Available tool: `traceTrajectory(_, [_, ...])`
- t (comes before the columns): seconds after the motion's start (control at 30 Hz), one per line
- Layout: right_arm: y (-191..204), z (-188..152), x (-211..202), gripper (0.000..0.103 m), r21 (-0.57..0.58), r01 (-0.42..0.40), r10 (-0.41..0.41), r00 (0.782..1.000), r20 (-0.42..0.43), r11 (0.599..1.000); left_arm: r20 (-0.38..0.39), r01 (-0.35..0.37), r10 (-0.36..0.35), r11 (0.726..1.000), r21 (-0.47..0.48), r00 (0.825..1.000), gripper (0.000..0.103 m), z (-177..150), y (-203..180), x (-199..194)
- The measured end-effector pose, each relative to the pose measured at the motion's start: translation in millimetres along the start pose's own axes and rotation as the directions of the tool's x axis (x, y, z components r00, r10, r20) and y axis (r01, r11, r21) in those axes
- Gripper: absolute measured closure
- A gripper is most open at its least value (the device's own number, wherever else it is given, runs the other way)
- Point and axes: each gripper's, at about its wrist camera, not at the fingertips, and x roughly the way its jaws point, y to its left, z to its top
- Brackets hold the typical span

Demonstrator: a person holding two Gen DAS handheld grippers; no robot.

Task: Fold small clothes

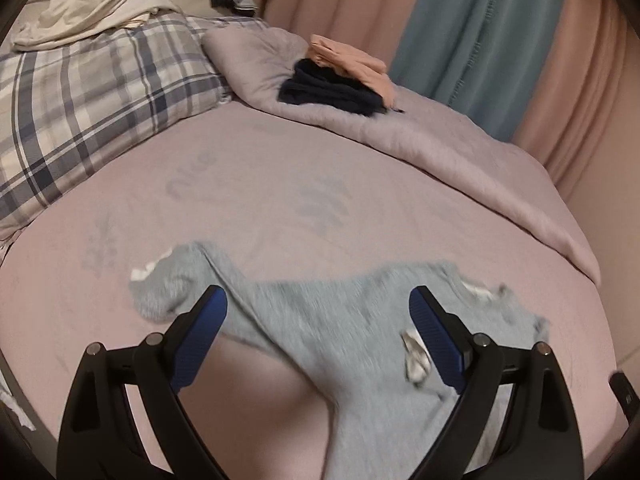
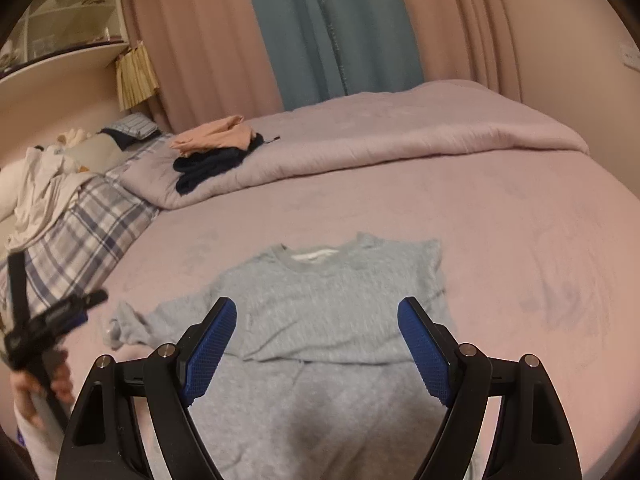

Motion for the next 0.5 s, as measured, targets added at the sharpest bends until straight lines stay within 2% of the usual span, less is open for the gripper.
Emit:
traceTrajectory(0.07, [5.5, 5.3, 7.9, 0.02, -0.028, -0.013, 0.012, 1.0, -0.025, 1.0, -0.033, -0.023, 0.022, 0.999, -0.026, 0.999, 0.01, -3.0, 7.7, 12.2])
traceTrajectory(0.17, [13.4, 11.5, 16.7, 0.02, -0.064, -0.017, 0.014, 0.999, -0.051, 0.998, -0.057, -0.012, 0.011, 1.0, -0.017, 0.998, 0.01, -12.7, 16.4, 23.2])
traceTrajectory(0.3, [18.2, 17.8, 24.9, 0.02, -0.075, -0.052, 0.047, 0.997, -0.068, 0.996, -0.085, -0.056, 0.054, 0.998, -0.029, 0.995, 0.01, -26.8, 27.3, 33.9])
traceTrajectory(0.43, [18.7, 19.8, 32.9, 0.02, -0.083, -0.117, 0.109, 0.99, -0.091, 0.99, -0.081, -0.044, 0.038, 0.996, -0.077, 0.996, 0.01, -29.8, 32.0, 39.0])
traceTrajectory(0.5, [14.7, 17.1, 34.8, 0.02, -0.077, -0.113, 0.106, 0.99, -0.089, 0.991, -0.081, -0.034, 0.027, 0.995, -0.089, 0.996, 0.01, -31.9, 31.3, 41.0])
